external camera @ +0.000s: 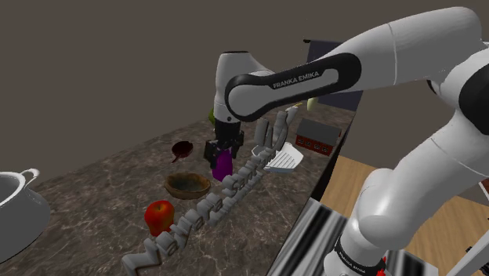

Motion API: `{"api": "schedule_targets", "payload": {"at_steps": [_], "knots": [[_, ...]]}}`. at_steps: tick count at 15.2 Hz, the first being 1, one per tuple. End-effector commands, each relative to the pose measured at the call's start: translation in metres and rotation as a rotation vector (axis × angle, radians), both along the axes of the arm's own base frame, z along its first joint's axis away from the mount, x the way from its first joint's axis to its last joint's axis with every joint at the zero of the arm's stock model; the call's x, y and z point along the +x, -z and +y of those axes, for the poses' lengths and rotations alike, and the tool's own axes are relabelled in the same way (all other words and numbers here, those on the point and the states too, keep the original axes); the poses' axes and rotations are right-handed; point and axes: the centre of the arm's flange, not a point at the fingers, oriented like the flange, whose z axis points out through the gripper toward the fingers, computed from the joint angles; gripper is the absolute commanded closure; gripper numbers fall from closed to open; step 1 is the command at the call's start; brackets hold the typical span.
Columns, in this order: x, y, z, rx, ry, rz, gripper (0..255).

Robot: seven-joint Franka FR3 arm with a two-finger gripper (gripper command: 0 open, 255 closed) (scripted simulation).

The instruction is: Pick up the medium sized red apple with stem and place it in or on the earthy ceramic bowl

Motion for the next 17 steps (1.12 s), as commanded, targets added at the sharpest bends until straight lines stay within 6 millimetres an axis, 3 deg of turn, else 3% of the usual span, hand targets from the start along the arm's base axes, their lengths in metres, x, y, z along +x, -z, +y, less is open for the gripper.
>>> {"api": "schedule_targets", "payload": {"at_steps": [1, 17], "knots": [[0.01, 0.008, 0.018, 0.014, -0.007, -0.002, 0], [0.095, 0.081, 0.181, 0.112, -0.067, -0.009, 0]]}}
